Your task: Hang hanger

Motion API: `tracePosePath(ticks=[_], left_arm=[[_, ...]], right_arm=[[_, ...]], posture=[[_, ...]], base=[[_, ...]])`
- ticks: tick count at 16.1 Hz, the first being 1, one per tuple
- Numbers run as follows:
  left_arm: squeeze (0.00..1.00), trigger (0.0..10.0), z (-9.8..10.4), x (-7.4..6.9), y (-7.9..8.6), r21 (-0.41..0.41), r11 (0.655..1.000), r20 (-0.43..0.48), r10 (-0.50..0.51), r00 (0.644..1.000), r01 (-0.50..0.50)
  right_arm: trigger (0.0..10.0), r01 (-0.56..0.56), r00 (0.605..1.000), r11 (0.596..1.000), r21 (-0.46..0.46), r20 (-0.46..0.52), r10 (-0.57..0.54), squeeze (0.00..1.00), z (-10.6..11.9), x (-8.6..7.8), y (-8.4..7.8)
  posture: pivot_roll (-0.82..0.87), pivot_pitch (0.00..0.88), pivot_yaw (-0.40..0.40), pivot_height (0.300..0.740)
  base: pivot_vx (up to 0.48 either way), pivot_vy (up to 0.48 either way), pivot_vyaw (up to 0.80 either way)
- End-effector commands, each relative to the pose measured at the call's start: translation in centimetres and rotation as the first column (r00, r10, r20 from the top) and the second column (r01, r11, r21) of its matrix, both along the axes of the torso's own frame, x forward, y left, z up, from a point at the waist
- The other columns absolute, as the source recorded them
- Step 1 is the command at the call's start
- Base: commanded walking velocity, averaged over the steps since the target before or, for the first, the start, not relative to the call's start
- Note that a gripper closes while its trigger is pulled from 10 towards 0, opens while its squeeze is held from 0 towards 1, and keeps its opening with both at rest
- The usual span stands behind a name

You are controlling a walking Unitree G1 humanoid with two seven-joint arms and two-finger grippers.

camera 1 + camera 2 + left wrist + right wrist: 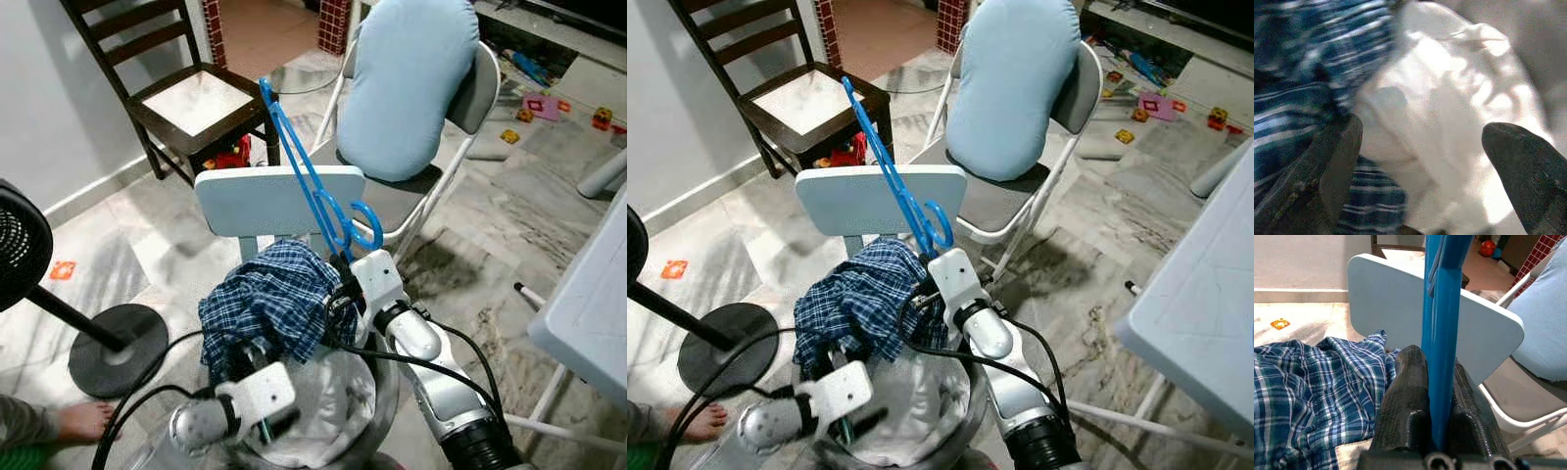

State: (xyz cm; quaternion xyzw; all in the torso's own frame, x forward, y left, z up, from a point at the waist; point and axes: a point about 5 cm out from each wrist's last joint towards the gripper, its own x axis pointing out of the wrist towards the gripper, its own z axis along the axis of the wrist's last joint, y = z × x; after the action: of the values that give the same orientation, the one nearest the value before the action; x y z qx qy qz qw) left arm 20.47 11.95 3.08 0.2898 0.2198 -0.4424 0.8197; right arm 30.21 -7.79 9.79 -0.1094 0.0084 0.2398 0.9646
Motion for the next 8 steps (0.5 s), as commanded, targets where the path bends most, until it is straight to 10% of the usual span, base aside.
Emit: tracePosePath(ticks=[1,5,8], left_arm=[[0.0,10.0,0.5,-0.4,-0.1,-0.004,1.0,-0.019,-0.015,1.0,0.015],[0.0,10.0,3.0,0.2,0.2,0.083,0.992,0.095,-0.102,0.99,0.094],[0.0,10.0,1.2,1.0,0.8,0.195,0.971,0.102,-0.163,0.981,0.141]], right_arm=[[10.0,0.012,1.0,1.0,-0.004,-0.007,-0.012,0.0,-0.3,0.0,-0.3],[10.0,0.001,1.0,1.0,-0.01,-0.009,-0.001,0.0,-0.4,0.2,-0.2],[10.0,-0.004,1.0,1.0,-0.007,-0.008,0.004,0.0,-0.3,0.3,0.2]], posture=[[0.05,0.183,-0.059,0.74],[0.07,0.184,-0.062,0.74],[0.07,0.18,-0.06,0.74]], base=[[0.0,0.0,0.0],[0.0,0.0,0.0],[0.0,0.0,0.0]])
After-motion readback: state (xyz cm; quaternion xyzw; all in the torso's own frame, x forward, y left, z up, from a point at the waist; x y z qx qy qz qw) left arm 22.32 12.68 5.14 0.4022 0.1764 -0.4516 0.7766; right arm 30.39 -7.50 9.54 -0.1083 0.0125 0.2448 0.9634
